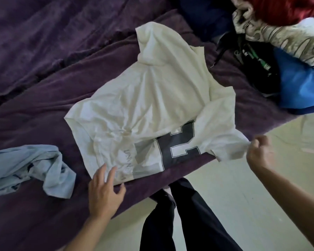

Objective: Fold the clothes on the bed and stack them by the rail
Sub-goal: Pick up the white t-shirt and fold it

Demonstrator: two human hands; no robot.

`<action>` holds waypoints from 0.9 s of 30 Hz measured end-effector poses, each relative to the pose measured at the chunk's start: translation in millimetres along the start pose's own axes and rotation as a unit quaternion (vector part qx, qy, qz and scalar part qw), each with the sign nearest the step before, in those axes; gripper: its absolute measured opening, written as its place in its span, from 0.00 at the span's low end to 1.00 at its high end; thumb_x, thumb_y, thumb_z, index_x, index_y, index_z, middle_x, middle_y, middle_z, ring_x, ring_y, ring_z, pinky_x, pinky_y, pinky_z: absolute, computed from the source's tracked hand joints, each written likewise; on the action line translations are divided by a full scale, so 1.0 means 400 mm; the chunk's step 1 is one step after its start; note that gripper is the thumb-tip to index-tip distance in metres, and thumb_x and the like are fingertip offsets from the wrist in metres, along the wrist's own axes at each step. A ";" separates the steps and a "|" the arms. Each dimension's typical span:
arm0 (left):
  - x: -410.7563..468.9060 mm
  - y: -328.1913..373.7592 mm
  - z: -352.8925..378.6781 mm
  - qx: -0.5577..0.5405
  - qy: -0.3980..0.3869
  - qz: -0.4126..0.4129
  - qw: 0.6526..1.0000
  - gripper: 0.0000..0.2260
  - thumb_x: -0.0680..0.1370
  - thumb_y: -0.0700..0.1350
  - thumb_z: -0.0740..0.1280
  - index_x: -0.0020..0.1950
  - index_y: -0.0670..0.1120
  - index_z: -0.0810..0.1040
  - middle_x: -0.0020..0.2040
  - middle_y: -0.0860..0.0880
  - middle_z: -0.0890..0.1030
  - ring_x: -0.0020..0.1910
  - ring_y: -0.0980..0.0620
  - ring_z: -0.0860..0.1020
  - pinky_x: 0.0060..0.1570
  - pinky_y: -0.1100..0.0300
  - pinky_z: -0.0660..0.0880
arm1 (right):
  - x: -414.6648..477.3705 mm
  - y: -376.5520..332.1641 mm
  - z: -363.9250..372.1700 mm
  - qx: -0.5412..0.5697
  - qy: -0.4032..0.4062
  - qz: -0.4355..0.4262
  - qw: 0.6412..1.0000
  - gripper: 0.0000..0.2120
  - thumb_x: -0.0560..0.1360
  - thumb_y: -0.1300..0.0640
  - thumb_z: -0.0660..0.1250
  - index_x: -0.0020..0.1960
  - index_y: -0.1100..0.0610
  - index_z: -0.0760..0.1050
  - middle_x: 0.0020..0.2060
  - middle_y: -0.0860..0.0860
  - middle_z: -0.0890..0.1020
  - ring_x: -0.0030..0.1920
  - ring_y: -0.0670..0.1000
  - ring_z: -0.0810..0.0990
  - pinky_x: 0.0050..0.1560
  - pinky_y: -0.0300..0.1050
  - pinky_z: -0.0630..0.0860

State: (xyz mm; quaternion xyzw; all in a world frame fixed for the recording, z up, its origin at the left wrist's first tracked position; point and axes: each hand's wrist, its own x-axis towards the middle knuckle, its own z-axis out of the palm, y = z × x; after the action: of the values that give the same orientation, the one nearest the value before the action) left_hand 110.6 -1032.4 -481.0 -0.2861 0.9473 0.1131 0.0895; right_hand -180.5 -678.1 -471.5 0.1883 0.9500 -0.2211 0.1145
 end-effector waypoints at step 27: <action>0.532 -0.099 -0.244 -0.169 0.137 -0.226 0.949 0.08 0.75 0.42 0.68 0.52 0.40 0.75 0.51 0.37 0.79 0.51 0.36 0.76 0.50 0.48 0.71 | 0.198 -0.871 0.079 0.336 -0.323 0.001 0.885 0.07 0.79 0.54 0.62 0.53 0.54 0.77 0.43 0.51 0.82 0.37 0.50 0.83 0.34 0.44 0.80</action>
State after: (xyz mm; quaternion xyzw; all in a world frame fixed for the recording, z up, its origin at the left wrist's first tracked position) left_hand -51.9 -1201.4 -443.6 -0.5162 0.8280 0.2082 -0.0679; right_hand -389.9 -958.0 -391.6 0.1348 0.7290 -0.5759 0.3446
